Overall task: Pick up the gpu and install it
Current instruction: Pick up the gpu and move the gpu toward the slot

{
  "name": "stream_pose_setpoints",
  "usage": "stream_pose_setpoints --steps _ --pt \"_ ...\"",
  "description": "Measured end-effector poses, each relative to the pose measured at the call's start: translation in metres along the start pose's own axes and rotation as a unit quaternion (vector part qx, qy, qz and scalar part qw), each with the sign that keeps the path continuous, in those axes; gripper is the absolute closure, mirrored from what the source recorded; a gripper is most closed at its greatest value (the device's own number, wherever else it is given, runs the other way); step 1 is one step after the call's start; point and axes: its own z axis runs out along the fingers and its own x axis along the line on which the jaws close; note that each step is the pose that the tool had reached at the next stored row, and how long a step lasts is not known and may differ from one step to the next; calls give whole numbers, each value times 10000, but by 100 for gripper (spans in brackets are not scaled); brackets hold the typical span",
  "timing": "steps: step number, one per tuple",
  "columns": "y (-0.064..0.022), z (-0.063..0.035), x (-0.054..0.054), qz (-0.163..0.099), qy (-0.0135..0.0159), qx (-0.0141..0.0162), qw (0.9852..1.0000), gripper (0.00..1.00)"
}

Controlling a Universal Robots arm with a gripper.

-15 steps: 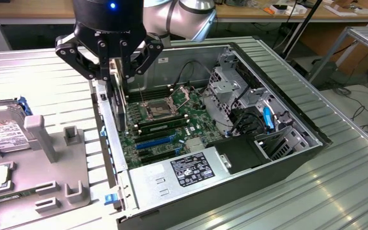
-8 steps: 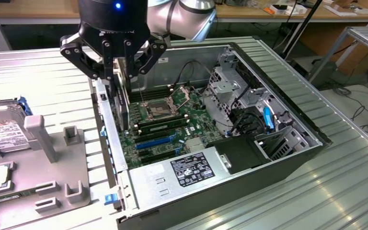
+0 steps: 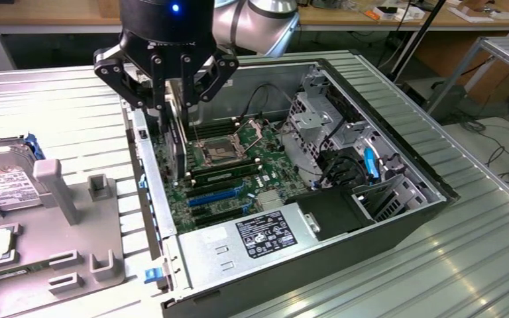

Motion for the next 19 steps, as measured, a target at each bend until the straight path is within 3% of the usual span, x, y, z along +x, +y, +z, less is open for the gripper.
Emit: stream_pose_setpoints --steps 19 --pt "8 4 -155 0 0 0 10000 73"
